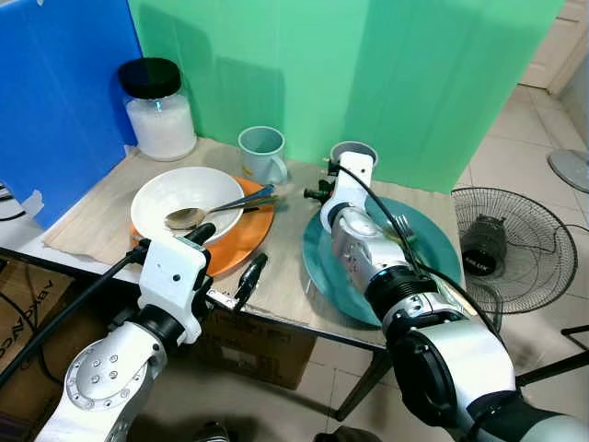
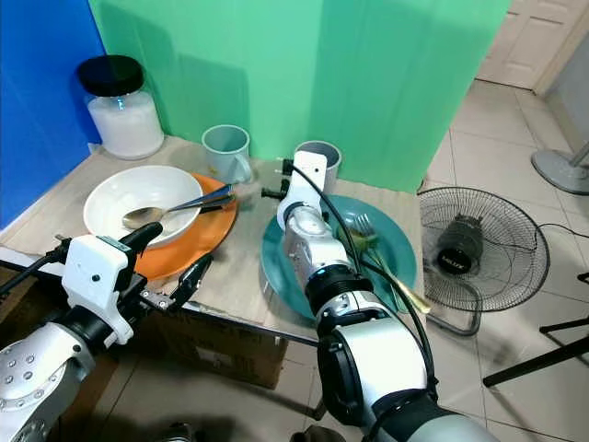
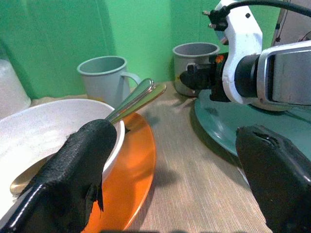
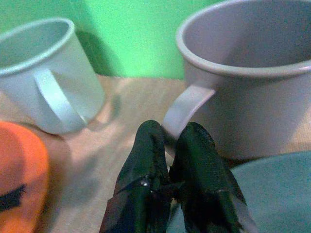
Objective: Setting the table
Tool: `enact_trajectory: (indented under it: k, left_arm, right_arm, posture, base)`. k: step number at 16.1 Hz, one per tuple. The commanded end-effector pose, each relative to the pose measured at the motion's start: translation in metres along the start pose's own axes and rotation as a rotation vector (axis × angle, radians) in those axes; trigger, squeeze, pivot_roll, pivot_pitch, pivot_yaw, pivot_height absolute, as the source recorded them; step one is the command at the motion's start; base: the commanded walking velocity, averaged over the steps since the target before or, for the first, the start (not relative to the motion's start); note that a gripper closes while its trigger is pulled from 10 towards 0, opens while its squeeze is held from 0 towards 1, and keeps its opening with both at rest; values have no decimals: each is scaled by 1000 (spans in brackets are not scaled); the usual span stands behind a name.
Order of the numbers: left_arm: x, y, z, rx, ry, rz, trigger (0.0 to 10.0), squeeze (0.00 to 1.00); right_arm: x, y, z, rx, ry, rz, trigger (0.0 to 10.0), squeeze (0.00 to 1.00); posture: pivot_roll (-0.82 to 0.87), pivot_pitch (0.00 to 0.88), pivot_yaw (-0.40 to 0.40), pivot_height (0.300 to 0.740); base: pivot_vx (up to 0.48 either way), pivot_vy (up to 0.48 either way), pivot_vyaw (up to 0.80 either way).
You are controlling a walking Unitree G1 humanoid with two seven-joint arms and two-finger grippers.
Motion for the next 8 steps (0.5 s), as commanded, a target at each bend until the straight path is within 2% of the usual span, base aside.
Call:
enact_trajectory:
  k: [1,5,8]
  left_arm:
    - [3,3,0,-13,12,9,10000,0]
    - [4,3,0,-8,19,8,10000,0]
    - [3,2,1,-7,20,8,10000,0]
  right_arm:
    - [35,-45,-4,154,142,60,0,0]
    - [62,-44,-18,261,298,48,0,0]
    - [70,-42,-31,338,371,16,0,0]
  posture:
    - [3,52,-50,740]
    - [1,40,-45,740]
    - [-6,37,-38,740]
  base:
    - [0,0,0]
    - [0,0,0]
    - [0,0,0]
Point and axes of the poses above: a point about 5 cm out from each wrist's last joint towards the gripper, its own z axis pointing out of the wrist towards the gripper, its own x axis along the axis of the wrist's last joint, y = z × x, the point moved 4 cm from there along z, pointing out of the wrist towards the gripper, and after that the axes turned 4 degrees about -z, right-handed, at the moved point
